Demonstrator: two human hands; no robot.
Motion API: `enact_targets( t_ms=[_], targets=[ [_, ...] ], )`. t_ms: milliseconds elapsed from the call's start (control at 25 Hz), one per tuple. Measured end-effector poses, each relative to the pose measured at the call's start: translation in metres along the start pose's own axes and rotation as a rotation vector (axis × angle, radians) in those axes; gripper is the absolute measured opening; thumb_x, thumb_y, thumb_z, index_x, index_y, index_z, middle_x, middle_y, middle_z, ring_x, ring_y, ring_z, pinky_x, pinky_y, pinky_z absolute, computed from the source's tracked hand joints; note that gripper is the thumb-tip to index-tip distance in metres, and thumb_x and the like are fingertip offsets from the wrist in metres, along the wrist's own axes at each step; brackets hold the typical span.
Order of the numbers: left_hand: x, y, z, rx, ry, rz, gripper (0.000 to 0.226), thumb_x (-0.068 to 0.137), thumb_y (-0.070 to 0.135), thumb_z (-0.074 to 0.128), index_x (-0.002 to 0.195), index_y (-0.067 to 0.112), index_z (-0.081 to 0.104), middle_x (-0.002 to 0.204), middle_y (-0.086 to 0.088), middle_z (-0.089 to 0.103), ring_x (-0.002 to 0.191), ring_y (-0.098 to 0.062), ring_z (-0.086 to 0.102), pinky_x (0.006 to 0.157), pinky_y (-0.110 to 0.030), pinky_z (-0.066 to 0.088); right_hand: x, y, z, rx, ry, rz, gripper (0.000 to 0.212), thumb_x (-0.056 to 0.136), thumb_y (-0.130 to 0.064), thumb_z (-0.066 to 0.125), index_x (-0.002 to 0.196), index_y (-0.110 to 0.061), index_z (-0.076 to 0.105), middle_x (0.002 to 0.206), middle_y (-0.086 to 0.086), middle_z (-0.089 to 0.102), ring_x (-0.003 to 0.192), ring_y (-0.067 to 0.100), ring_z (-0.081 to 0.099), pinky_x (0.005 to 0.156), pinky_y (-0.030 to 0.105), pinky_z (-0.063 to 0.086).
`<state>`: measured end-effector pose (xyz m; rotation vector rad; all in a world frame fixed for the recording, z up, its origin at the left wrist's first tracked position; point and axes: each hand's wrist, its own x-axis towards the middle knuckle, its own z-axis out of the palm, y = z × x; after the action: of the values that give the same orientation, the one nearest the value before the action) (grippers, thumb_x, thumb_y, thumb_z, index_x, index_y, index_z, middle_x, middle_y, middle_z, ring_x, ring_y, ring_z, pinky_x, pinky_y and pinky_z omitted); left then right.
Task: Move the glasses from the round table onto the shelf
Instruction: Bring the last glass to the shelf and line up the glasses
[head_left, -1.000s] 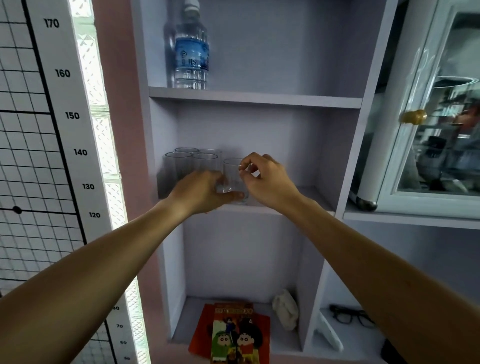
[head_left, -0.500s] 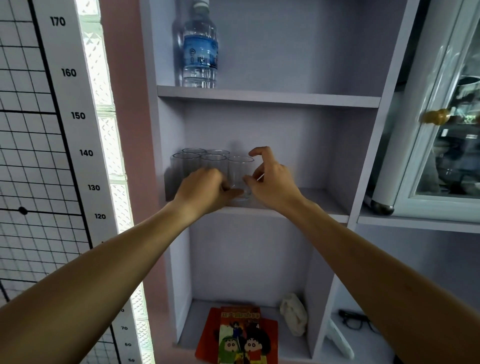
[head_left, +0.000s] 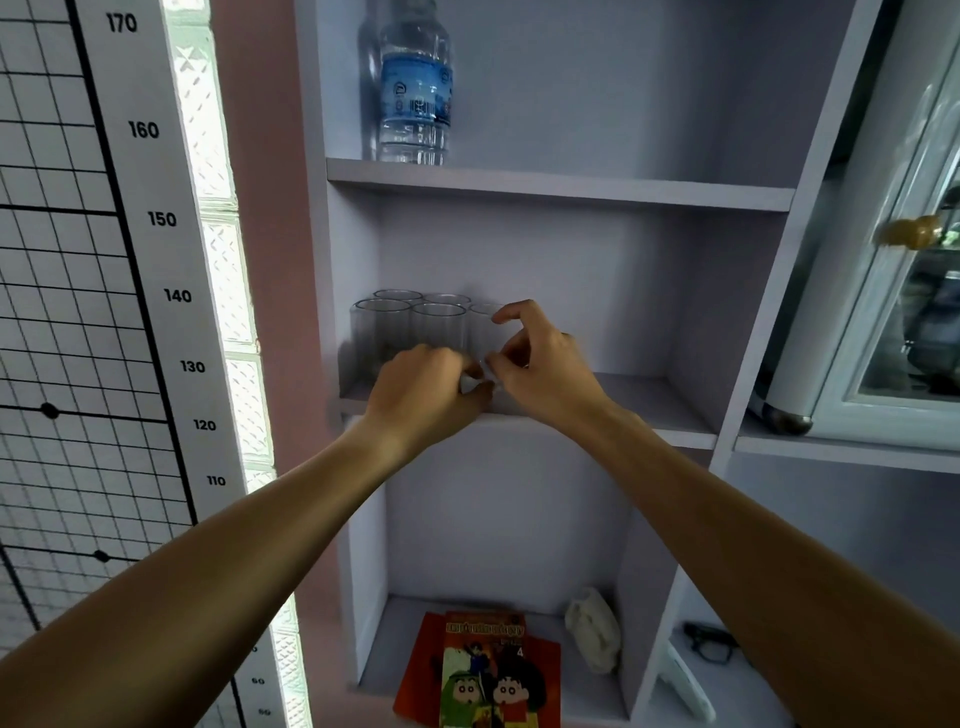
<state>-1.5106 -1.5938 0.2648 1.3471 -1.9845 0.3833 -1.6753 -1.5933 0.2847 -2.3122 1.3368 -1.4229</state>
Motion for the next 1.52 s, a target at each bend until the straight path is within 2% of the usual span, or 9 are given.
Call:
enact_targets(
  t_ms=[80, 320, 600, 800, 920, 1040, 1280, 1400, 1520],
  targets=[
    [-0.001, 0.003, 0.002, 0.054, 0.029, 0.013, 0.031, 0.083, 0.045, 0.050, 0.070, 0.021, 0.065, 0.055, 0.002, 0.058, 0.050, -0.025, 0.047, 0.047, -0.026, 0.031, 0.002, 0.004, 0.002, -0.004, -0.004, 0.005, 0.037, 0.085, -0.012, 0.065, 0.117, -0.027, 0.053, 0.083, -0.004, 0.068, 0.075, 0.009, 0.064, 0.063, 0.017, 0.049],
    [0.007, 0.010, 0.006, 0.285, 0.017, 0.128, 0.035, 0.086, 0.049, 0.050, 0.098, 0.022, 0.068, 0.081, -0.007, 0.073, 0.071, -0.035, 0.068, 0.054, -0.030, 0.032, 0.005, 0.019, 0.005, -0.045, 0.033, 0.005, 0.026, 0.085, -0.019, 0.068, 0.109, -0.024, 0.059, 0.095, -0.005, 0.065, 0.087, 0.015, 0.064, 0.065, 0.010, 0.042],
    [0.012, 0.011, 0.007, 0.323, 0.021, 0.119, 0.041, 0.083, 0.052, 0.055, 0.109, 0.022, 0.068, 0.090, -0.012, 0.074, 0.082, -0.039, 0.069, 0.058, -0.032, 0.035, 0.009, 0.027, 0.007, -0.041, 0.078, -0.026, 0.019, 0.086, -0.017, 0.063, 0.104, -0.024, 0.062, 0.099, 0.000, 0.068, 0.091, 0.019, 0.067, 0.079, 0.028, 0.054],
    [0.009, 0.009, 0.002, 0.236, 0.032, 0.124, 0.032, 0.082, 0.050, 0.058, 0.089, 0.022, 0.071, 0.075, -0.007, 0.073, 0.070, -0.034, 0.068, 0.053, -0.029, 0.034, 0.011, 0.028, 0.005, -0.062, 0.028, -0.029, 0.022, 0.086, -0.011, 0.060, 0.106, -0.021, 0.062, 0.103, 0.001, 0.069, 0.091, 0.015, 0.066, 0.075, 0.016, 0.045],
    [0.000, -0.002, -0.003, 0.065, 0.031, 0.101, 0.041, 0.083, 0.046, 0.063, 0.053, 0.024, 0.045, 0.045, 0.006, 0.051, 0.044, -0.017, 0.051, 0.044, -0.022, 0.026, 0.010, 0.020, 0.007, 0.003, -0.010, -0.019, 0.024, 0.086, -0.009, 0.060, 0.107, -0.019, 0.062, 0.101, 0.000, 0.066, 0.087, 0.015, 0.065, 0.071, 0.015, 0.047],
    [-0.008, -0.020, -0.015, 0.032, 0.116, 0.050, 0.045, 0.081, 0.044, 0.064, 0.051, 0.029, 0.035, 0.040, 0.013, 0.034, 0.040, -0.012, 0.037, 0.043, -0.017, 0.019, 0.012, 0.004, 0.014, 0.055, -0.052, -0.050, 0.030, 0.087, -0.010, 0.060, 0.116, -0.020, 0.060, 0.103, -0.001, 0.064, 0.088, 0.015, 0.065, 0.073, 0.021, 0.052],
    [-0.014, -0.043, -0.030, -0.015, 0.180, 0.026, 0.020, 0.080, 0.040, 0.069, 0.075, 0.025, 0.058, 0.060, 0.014, 0.056, 0.053, -0.009, 0.054, 0.047, -0.017, 0.031, 0.023, -0.020, 0.029, 0.035, -0.092, -0.038, 0.030, 0.095, -0.025, 0.057, 0.125, -0.025, 0.050, 0.112, 0.005, 0.066, 0.091, 0.023, 0.066, 0.080, 0.041, 0.059],
    [-0.015, -0.041, -0.029, -0.037, 0.160, 0.034, 0.021, 0.080, 0.037, 0.070, 0.083, 0.019, 0.059, 0.073, 0.006, 0.071, 0.066, -0.019, 0.068, 0.055, -0.030, 0.051, 0.024, -0.024, 0.034, 0.044, -0.085, -0.022, 0.015, 0.096, -0.025, 0.054, 0.111, -0.024, 0.053, 0.104, 0.001, 0.068, 0.087, 0.021, 0.066, 0.078, 0.043, 0.058],
    [-0.016, -0.038, -0.030, 0.021, 0.180, 0.046, 0.036, 0.078, 0.052, 0.071, 0.087, 0.020, 0.057, 0.078, 0.005, 0.073, 0.068, -0.020, 0.069, 0.057, -0.030, 0.053, 0.022, -0.025, 0.031, 0.044, -0.089, -0.017, 0.013, 0.095, -0.024, 0.055, 0.107, -0.021, 0.053, 0.104, 0.003, 0.069, 0.091, 0.024, 0.066, 0.080, 0.043, 0.057]
  ],
)
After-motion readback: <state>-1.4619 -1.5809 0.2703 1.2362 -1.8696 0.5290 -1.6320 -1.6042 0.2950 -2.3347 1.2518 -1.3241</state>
